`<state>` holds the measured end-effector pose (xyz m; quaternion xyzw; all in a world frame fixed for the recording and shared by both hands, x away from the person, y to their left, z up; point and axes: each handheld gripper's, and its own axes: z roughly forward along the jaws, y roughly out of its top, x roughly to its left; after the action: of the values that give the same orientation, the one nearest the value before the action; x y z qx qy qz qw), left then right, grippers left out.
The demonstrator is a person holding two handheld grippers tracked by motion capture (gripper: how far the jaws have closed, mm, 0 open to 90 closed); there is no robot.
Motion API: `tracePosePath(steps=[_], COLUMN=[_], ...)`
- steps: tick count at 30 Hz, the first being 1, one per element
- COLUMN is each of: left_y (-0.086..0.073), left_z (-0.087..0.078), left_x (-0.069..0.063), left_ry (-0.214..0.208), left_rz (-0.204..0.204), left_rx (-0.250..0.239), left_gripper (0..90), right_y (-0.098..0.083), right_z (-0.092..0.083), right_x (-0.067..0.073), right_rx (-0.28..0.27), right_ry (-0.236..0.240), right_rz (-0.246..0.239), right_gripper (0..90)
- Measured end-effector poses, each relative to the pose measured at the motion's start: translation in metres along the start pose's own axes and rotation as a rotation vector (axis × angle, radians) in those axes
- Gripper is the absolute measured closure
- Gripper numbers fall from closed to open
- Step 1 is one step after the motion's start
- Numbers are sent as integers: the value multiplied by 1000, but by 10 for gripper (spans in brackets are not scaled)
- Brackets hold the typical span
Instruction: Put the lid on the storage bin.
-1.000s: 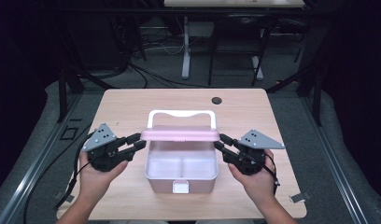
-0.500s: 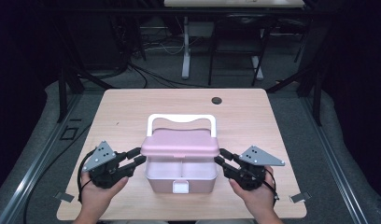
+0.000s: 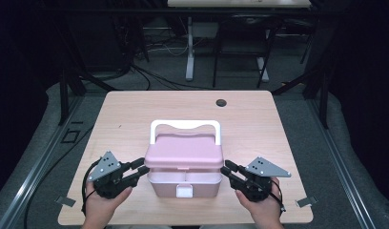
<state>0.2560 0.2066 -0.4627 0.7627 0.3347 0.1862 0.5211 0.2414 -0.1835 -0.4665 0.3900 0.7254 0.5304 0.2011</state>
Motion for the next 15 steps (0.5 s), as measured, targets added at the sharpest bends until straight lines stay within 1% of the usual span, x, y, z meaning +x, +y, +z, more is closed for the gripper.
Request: tracePosePath(steps=[5,6,9,10,12,15], left_y=[-5,-5,-7,-8,-9,-10], left_z=[1,1,0,0,-1,-3], left_x=[-1,-2,-2,-2,-2,-1], left_ry=[0,-1,-3,-5,-7,-6], left_rz=[1,-4,-2,-3,-2,-14], left_rx=[13,12,22,24,27,29], left_gripper=[671,672,673,673,673,674], right_y=[-5,-6,-9,-10,-11,-12], right_z=[-1,-1,-2,-1,-3,-4], right_x=[-2,-2,-2,-2,-2,-2], right_rx=[8,11,24,17,25,19], right_ry=[1,1,1,2,2,2], right_rz=[19,17,20,19,19,26], right_gripper=[725,725,725,725,725,728])
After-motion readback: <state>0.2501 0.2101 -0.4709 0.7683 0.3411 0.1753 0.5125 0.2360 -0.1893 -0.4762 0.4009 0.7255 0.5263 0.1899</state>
